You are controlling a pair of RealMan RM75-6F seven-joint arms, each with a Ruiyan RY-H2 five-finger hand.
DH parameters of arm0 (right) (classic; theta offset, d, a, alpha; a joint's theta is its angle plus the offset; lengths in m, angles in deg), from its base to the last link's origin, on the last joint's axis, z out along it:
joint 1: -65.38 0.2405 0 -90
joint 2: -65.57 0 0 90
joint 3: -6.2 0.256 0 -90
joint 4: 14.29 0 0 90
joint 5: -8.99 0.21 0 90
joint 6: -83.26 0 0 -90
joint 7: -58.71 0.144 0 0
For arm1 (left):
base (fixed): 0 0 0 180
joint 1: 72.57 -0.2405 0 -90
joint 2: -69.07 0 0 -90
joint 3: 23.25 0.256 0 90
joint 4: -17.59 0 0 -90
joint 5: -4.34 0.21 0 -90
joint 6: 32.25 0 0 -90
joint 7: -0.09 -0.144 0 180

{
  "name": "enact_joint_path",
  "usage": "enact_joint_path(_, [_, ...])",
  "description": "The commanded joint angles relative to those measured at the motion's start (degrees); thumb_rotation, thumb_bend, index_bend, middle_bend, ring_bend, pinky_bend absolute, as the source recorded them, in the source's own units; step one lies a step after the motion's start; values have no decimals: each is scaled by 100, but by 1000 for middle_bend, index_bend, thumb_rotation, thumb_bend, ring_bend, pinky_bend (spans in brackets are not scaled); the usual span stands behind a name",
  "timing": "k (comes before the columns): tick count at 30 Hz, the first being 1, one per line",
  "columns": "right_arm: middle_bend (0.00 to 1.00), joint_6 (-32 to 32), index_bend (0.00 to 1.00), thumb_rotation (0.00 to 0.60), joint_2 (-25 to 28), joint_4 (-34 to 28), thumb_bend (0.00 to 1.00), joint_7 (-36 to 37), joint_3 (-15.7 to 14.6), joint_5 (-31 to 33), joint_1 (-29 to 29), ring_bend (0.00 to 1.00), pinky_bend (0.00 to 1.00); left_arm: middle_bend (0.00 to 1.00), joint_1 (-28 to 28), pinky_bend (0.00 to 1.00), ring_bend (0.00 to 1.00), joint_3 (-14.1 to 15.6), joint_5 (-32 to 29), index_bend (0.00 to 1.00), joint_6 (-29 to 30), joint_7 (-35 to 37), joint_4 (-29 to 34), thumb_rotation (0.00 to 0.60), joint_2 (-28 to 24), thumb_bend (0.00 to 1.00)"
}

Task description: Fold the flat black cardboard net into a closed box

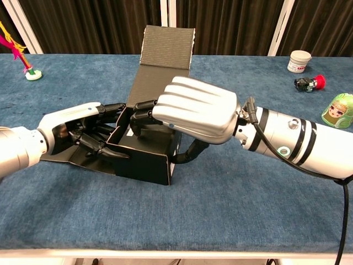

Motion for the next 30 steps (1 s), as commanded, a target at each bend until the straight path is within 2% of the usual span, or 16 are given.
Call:
enact_joint_path(1, [401,83,435,600,33,-106,75,139,-16,77,-32,770,1000,214,-6,842,526,13,6,127,2,-6,-4,563,-9,0])
enact_joint_path(4, [400,72,434,600,67,-150,75,115,-33,77,-65,770,1000,215,-14,842,527,22,0,131,2,5,-19,560,2,0])
enact_joint_path(12, [396,-24,423,600,36,66,72,-342,163,127,-79,770,1000,215,-15,843,527,53,52,133,17,33,-23,562,-4,0])
enact_joint_path(20, [424,104,423,600,-36,96,62,-489,149,175,-101,771,1000,215,-16,843,527,48,34,133,9,66,-38,562,-1,0])
enact_joint_path(30, [450,188,429,600,92,-202,60,-248,16,159,-131,773,1000,212,-23,842,526,39,27,123,17,143,-105,561,6,0])
